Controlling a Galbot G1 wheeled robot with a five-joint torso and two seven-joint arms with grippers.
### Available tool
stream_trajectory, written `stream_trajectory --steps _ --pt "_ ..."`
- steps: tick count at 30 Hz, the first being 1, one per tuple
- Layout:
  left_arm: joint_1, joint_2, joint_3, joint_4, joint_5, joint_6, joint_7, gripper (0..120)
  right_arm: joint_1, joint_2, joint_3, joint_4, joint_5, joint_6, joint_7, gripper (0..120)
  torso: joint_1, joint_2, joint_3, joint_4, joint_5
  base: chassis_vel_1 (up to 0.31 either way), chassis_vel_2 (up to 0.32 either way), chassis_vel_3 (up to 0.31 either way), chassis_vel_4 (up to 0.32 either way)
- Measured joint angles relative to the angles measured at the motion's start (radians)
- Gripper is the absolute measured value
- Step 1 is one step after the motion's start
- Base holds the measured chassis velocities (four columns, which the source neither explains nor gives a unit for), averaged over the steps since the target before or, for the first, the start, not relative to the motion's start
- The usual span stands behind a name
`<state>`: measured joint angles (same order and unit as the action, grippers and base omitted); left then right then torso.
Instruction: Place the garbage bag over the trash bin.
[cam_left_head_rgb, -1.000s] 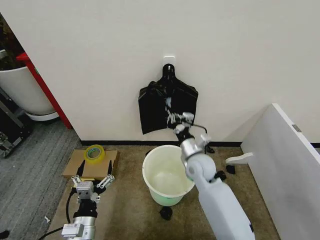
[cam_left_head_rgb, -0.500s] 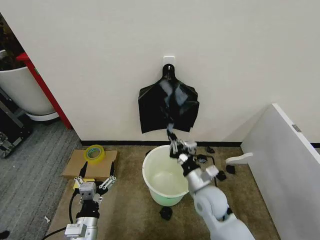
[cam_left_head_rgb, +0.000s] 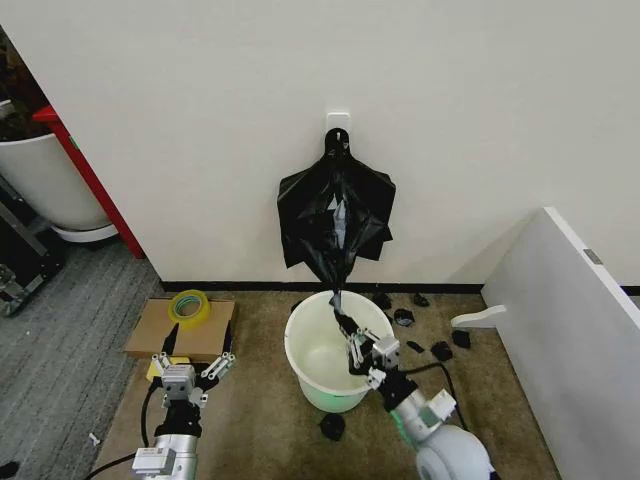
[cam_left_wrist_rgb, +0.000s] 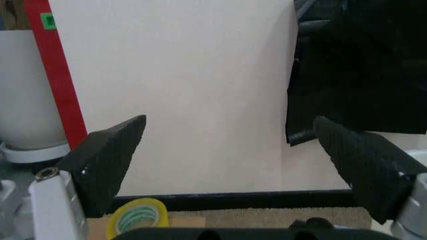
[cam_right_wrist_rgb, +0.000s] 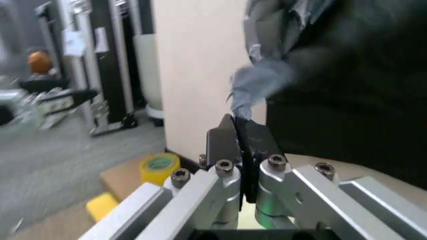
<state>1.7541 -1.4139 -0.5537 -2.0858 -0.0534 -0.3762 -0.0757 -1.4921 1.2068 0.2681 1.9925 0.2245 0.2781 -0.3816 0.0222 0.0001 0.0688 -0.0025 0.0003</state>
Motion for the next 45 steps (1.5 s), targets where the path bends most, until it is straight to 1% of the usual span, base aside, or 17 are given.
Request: stream_trajectory --steps 5,9,22,26,28,29,30,32,35,36,37,40,42,43,44,45 --pt "0.001 0.005 -0.001 0.000 0.000 -0.001 0.000 99 -0.015 -0.042 0.049 -0.002 -0.038 0.053 -0.105 0 0.000 0.000 0.000 0.0000 0.0000 0.000 0.000 0.000 0.000" --pt "0.000 0.005 -0.001 0.000 0.000 -0.001 0.000 99 -0.027 -0.052 0.063 -0.002 -0.063 0.080 -0.145 0 0.000 0.000 0.000 0.0000 0.0000 0.000 0.000 0.000 0.000" --pt "0.001 0.003 -0.001 0.000 0.001 -0.002 0.000 98 -0.030 -0.060 0.074 -0.014 -0.106 0.129 -0.163 0 0.000 0.000 0.000 0.0000 0.0000 0.000 0.000 0.000 0.000" --pt "0.000 0.004 -0.001 0.000 0.000 -0.003 0.000 99 -0.012 -0.058 0.071 -0.027 -0.106 0.130 -0.134 0 0.000 0.000 0.000 0.0000 0.0000 0.000 0.000 0.000 0.000" --pt "0.000 0.014 0.008 -0.012 -0.003 0.000 0.000 99 -0.005 -0.058 0.071 -0.023 -0.112 0.130 -0.127 0 0.000 0.000 0.000 0.0001 -0.0001 0.000 0.000 0.000 0.000" --pt "-0.001 0.037 0.021 -0.037 -0.014 0.012 0.003 99 -0.005 -0.060 0.072 -0.016 -0.119 0.130 -0.126 0 0.000 0.000 0.000 0.0001 -0.0001 0.000 0.000 0.000 0.000" --pt "-0.001 0.037 0.021 -0.037 -0.014 0.012 0.003 99 -0.005 -0.060 0.072 -0.016 -0.119 0.130 -0.126 0 0.000 0.000 0.000 0.0001 -0.0001 0.000 0.000 0.000 0.000" --pt "-0.007 0.085 0.046 -0.081 -0.043 0.038 0.012 98 -0.006 -0.063 0.072 -0.013 -0.134 0.134 -0.126 0 0.000 0.000 0.000 0.0001 -0.0001 0.000 0.000 0.000 0.000" --pt "-0.025 0.198 0.090 -0.154 -0.100 0.083 0.033 98 -0.003 -0.063 0.072 -0.017 -0.160 0.147 -0.127 0 0.000 0.000 0.000 0.0000 -0.0002 0.000 0.000 0.000 0.000" --pt "-0.025 0.198 0.090 -0.154 -0.100 0.083 0.033 98 -0.003 -0.063 0.072 -0.017 -0.160 0.147 -0.127 0 0.000 0.000 0.000 0.0000 -0.0002 0.000 0.000 0.000 0.000" --pt "-0.031 0.250 0.103 -0.174 -0.120 0.095 0.043 99 -0.001 -0.063 0.072 -0.019 -0.166 0.149 -0.127 0 0.000 0.000 0.000 0.0000 -0.0003 0.000 0.000 0.000 0.000" --pt "-0.065 0.437 0.136 -0.211 -0.187 0.122 0.077 100 0.006 -0.059 0.071 -0.022 -0.190 0.158 -0.127 0 0.000 0.000 0.000 -0.0003 -0.0002 0.000 0.000 0.000 0.000" --pt "-0.086 0.509 0.151 -0.221 -0.224 0.137 0.089 100 0.010 -0.056 0.069 -0.024 -0.203 0.161 -0.128 0 0.000 0.000 0.000 -0.0003 -0.0004 0.000 0.000 0.000 0.000" --pt "-0.086 0.509 0.151 -0.221 -0.224 0.137 0.089 100 0.010 -0.056 0.069 -0.024 -0.203 0.161 -0.128 0 0.000 0.000 0.000 -0.0003 -0.0004 0.000 0.000 0.000 0.000" --pt "-0.108 0.556 0.164 -0.231 -0.257 0.150 0.097 100 0.014 -0.053 0.065 -0.025 -0.215 0.163 -0.129 0 0.000 0.000 0.000 0.0000 -0.0002 0.000 0.000 0.000 0.000" --pt "-0.133 0.586 0.178 -0.237 -0.278 0.166 0.102 100 0.015 -0.050 0.063 -0.026 -0.224 0.164 -0.130 0 0.000 0.000 0.000 0.0004 -0.0003 0.000 0.000 0.000 0.000"
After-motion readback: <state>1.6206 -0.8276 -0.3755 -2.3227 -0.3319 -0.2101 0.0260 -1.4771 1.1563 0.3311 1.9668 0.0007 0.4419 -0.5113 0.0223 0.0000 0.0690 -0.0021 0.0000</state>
